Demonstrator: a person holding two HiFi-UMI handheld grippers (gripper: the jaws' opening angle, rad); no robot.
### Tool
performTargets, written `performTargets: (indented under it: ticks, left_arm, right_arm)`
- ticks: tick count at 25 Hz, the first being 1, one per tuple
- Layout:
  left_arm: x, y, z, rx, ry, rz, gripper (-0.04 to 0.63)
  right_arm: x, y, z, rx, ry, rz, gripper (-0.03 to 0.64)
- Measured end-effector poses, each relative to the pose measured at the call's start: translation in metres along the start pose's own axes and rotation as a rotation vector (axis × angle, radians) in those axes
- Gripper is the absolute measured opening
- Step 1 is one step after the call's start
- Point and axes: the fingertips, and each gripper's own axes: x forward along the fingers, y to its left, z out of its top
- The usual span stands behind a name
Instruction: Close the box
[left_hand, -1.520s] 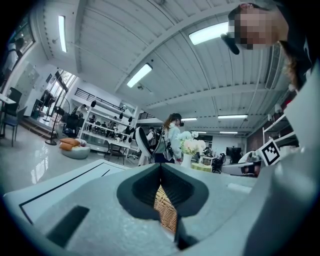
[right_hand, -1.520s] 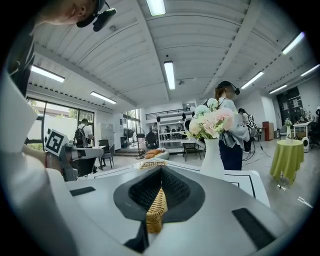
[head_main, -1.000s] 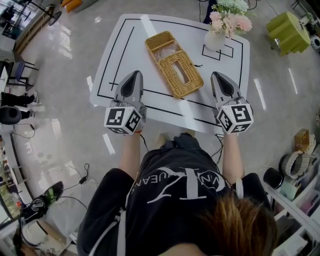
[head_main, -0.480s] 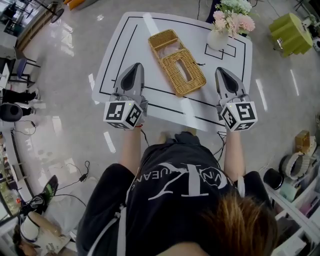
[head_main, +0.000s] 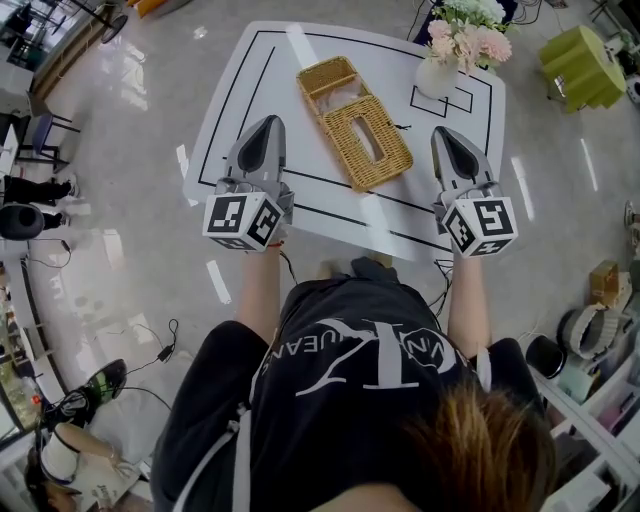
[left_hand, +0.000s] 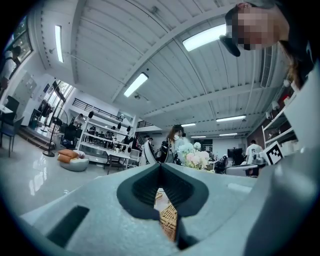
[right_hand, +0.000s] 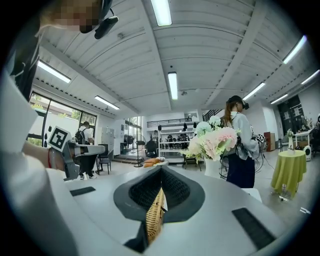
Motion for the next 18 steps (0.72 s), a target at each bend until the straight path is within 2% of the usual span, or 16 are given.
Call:
performTargets:
  ticks: [18]
  left_arm:
    - [0.000,-0.001,0.002,0.003,-0.014,0.010,0.011]
  right_arm:
    - [0.004,-0.004,0.012,0.020,-0.043,0.013,-0.002]
